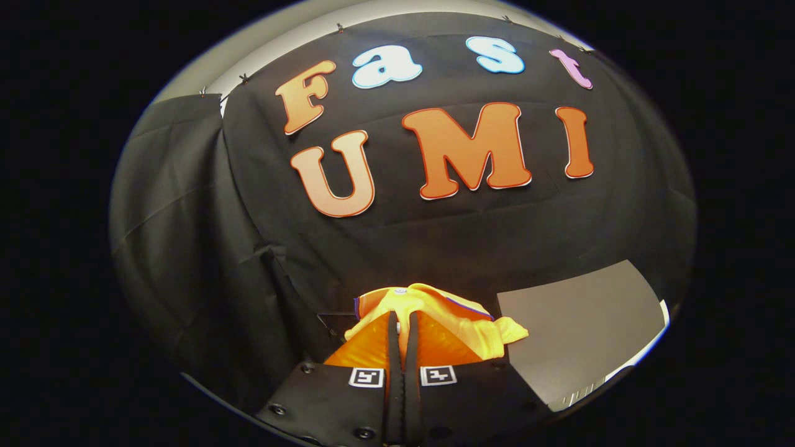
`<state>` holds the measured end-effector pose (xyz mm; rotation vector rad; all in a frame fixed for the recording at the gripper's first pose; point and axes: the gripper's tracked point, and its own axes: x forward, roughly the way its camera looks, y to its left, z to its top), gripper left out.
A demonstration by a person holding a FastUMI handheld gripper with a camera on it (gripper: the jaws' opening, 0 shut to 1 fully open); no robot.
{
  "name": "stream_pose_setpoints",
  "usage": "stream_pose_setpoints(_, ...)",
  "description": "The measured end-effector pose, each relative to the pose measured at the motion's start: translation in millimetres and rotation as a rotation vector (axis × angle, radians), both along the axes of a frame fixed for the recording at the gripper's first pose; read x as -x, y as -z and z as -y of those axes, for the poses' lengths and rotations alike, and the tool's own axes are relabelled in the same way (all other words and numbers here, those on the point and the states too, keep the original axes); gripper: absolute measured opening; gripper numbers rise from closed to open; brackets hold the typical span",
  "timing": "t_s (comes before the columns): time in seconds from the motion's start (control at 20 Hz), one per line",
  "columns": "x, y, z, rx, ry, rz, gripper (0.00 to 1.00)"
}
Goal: Put the clothes into the washing machine and then close the washing machine lid.
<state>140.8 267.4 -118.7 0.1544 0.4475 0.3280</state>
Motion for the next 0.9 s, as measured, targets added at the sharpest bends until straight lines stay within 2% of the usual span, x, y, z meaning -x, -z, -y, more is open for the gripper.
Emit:
stream_pose_setpoints(0.35, -8, 61, -48, -0.031, -0.041, -0.098, 0.08)
stream_pose_setpoints(0.9, -32, 199, -70, 0.036, -0.039, -0.290, 0.08)
